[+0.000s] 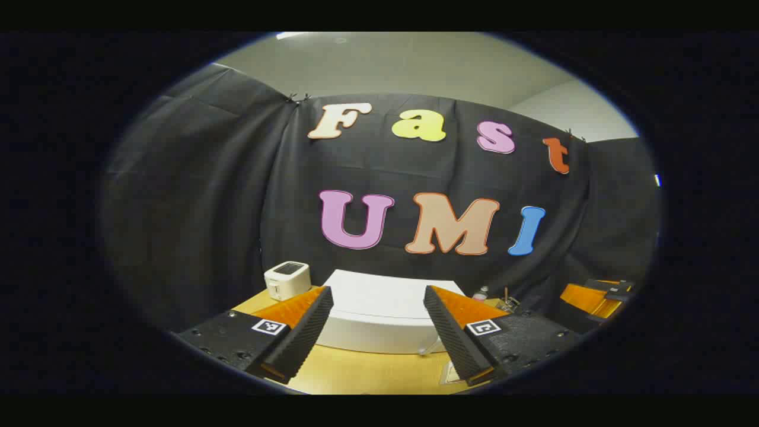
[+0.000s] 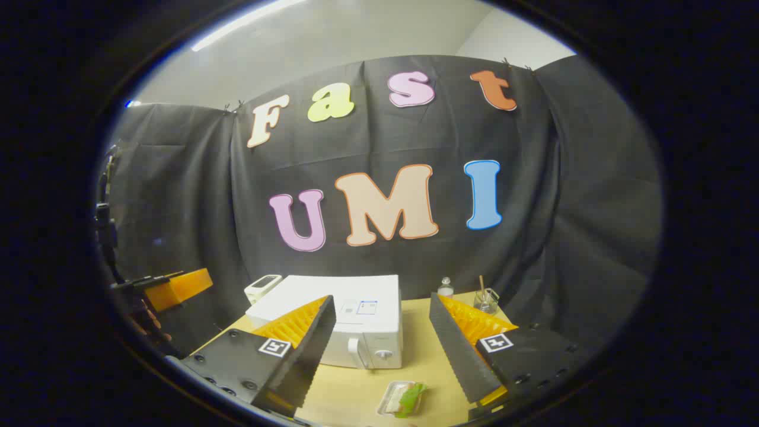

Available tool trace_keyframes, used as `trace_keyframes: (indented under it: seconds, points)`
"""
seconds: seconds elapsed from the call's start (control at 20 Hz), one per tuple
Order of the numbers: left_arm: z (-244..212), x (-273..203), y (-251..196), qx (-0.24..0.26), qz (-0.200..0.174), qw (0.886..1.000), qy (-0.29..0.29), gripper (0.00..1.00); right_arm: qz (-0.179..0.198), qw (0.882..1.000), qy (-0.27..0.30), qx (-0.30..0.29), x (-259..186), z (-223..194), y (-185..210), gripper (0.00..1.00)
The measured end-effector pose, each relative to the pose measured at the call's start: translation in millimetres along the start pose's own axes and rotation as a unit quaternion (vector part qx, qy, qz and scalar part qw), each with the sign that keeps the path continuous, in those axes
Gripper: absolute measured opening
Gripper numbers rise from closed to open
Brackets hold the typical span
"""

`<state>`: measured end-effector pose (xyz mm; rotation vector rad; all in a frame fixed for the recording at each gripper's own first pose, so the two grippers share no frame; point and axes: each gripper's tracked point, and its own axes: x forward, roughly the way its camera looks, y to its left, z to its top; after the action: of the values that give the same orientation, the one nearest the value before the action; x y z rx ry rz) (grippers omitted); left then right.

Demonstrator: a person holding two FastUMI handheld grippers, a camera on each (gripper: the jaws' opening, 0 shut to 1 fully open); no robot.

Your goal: Open the microwave oven with the left hand, put the food in, and close the microwave oven.

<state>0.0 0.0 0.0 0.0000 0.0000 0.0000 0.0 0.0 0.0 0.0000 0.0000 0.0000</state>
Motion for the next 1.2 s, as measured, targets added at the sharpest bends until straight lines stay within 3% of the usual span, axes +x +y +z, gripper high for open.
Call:
trace_keyframes:
  seconds: [0.35, 0.4, 0.45, 0.65, 0.7, 0.85, 0.95, 1.0, 1.05, 1.1, 1.2]
  points:
    - [1, -5, -14, -0.004, -0.007, 1.000, -0.001, 0.90, -0.002, 1.000, -0.003, -0.006, 1, 1, -11, 0.92]
    - [0, -5, -14, -0.002, -0.007, 1.000, -0.001, 0.94, -0.003, 1.000, -0.003, -0.007, 1, 1, -13, 0.92]
    - [2, -5, -15, -0.001, -0.008, 1.000, -0.002, 0.89, -0.005, 1.000, -0.003, -0.008, 1, 1, -15, 0.92]
    - [8, -5, -18, 0.009, -0.010, 1.000, -0.015, 0.94, 0.001, 1.000, -0.004, -0.009, 3, 1, -13, 0.92]
    - [9, -6, -19, 0.012, -0.010, 1.000, -0.016, 0.89, 0.003, 1.000, -0.004, -0.008, 4, 2, -12, 0.92]
    - [9, -8, -22, 0.010, -0.010, 1.000, -0.019, 0.90, 0.005, 1.000, -0.006, -0.009, 5, 1, -13, 0.92]
    - [3, -7, -22, 0.013, -0.009, 1.000, -0.014, 0.94, 0.006, 1.000, -0.004, -0.005, 4, -1, -14, 0.92]
    - [0, -5, -23, 0.016, -0.009, 1.000, -0.010, 0.89, 0.005, 1.000, -0.005, -0.003, 4, 0, -16, 0.92]
    - [-5, -5, -24, 0.017, -0.010, 1.000, -0.006, 0.94, 0.003, 1.000, -0.006, -0.002, 5, -1, -20, 0.92]
    - [-13, -3, -26, 0.020, -0.011, 1.000, 0.002, 0.90, -0.001, 1.000, -0.007, -0.002, 5, -1, -24, 0.92]
    - [-33, 0, -30, 0.021, -0.016, 0.999, 0.023, 0.95, -0.014, 1.000, -0.001, -0.002, 6, -8, -38, 0.92]
